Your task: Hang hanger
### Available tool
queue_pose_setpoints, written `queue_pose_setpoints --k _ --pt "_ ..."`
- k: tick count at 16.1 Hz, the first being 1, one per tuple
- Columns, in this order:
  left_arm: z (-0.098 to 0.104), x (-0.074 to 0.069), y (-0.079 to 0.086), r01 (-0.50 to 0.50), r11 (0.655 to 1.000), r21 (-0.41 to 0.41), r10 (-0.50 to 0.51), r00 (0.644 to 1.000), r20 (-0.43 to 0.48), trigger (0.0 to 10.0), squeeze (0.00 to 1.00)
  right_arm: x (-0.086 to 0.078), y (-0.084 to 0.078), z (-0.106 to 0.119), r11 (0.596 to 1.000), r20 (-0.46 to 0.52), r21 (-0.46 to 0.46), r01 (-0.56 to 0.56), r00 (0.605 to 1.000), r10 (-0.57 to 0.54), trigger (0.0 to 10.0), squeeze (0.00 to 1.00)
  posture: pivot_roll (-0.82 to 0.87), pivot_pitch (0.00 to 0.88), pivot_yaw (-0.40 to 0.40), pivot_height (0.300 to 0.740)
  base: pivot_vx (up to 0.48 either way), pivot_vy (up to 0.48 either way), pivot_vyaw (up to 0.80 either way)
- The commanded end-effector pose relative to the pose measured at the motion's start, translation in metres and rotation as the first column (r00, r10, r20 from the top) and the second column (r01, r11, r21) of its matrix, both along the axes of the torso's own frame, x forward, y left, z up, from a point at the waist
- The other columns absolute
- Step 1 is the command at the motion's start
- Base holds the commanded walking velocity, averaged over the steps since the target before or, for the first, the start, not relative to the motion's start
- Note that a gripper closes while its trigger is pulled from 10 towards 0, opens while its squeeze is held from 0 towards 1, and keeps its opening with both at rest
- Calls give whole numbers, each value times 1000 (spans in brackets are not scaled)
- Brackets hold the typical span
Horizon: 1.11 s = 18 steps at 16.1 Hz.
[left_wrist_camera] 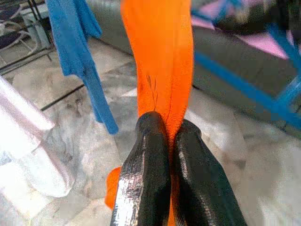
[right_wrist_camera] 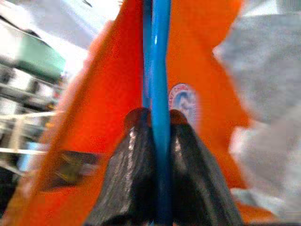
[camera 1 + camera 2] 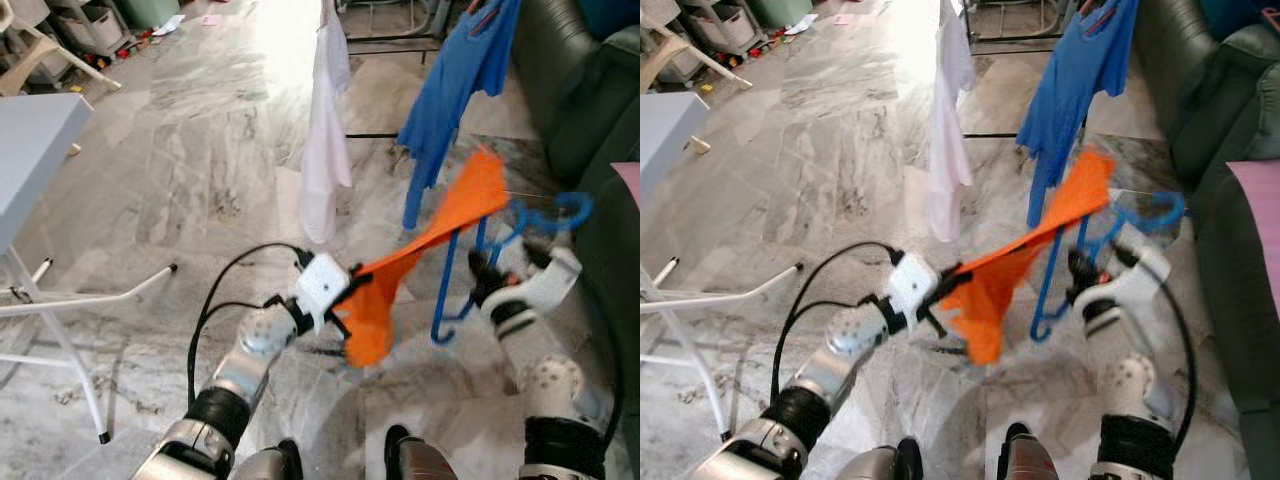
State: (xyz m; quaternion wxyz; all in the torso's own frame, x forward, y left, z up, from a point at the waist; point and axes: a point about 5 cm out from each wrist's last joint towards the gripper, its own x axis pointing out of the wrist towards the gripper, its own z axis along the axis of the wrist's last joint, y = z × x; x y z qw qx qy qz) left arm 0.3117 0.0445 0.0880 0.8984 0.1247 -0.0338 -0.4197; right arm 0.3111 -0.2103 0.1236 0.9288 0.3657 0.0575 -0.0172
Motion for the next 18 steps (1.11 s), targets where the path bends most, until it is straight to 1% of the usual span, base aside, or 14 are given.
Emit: queue_pose_setpoints --k 1,2,3,5,8,10,11,12,13,14,15,16,17,18 --pt "-13 -6 3 -2 999 39 3 1000 -25 10000 0 0 9 21 999 85 16 -49 995 47 10000 0 -144 228 113 740 0 0 0" --pt "-16 -9 1 5 999 47 -4 999 -34 10000 0 0 18 31 995 126 34 -95 988 90 10000 0 -144 228 113 740 0 0 0" --pt "-21 -10 1 4 998 59 -1 999 -54 10000 0 -1 24 39 992 166 46 -119 980 110 10000 0 -150 230 112 740 0 0 0" --pt "-26 -13 2 6 996 89 -1 998 -56 10000 0 -2 35 49 983 193 73 -168 969 152 10000 0 -151 231 108 740 0 0 0" --pt "-30 -15 3 9 994 113 -3 999 -52 10000 0 -2 42 55 977 208 107 -184 965 158 10000 0 -149 231 109 740 0 0 0" --pt "-30 -17 0 31 994 101 -25 998 -61 10000 0 0 45 59 978 220 86 -189 961 166 10000 0 -146 232 109 740 0 0 0" --pt "-28 -18 -3 44 995 94 -40 998 -47 10000 0 2 46 60 985 221 29 -169 962 158 10000 0 -148 233 108 740 0 0 0" --pt "-22 -17 -10 64 995 72 -62 997 -35 10000 0 9 45 62 991 223 -93 -96 968 115 10000 0 -148 236 110 740 0 0 0" --pt "-19 -18 -15 79 995 59 -77 996 -33 10000 0 14 43 65 988 228 -146 -49 970 82 10000 0 -148 236 110 740 0 0 0" --pt "-17 -18 -19 94 994 57 -93 995 -20 10000 0 20 43 69 974 240 -226 -5 969 60 10000 0 -148 237 105 740 0 0 0" --pt "-15 -18 -22 106 993 56 -105 994 -13 10000 0 24 45 73 952 261 -306 24 964 59 10000 0 -148 237 106 740 0 0 0" --pt "-13 -19 -27 120 991 54 -120 993 -4 10000 0 27 48 80 898 300 -435 68 951 73 10000 0 -146 235 103 740 0 0 0" --pt "-12 -19 -30 122 991 54 -122 992 5 10000 0 28 53 83 831 321 -549 84 940 117 10000 0 -144 234 100 740 0 0 0" --pt "-11 -20 -33 122 991 54 -123 992 14 10000 0 28 60 81 817 317 -574 52 934 163 10000 0 -145 234 98 740 0 0 0"
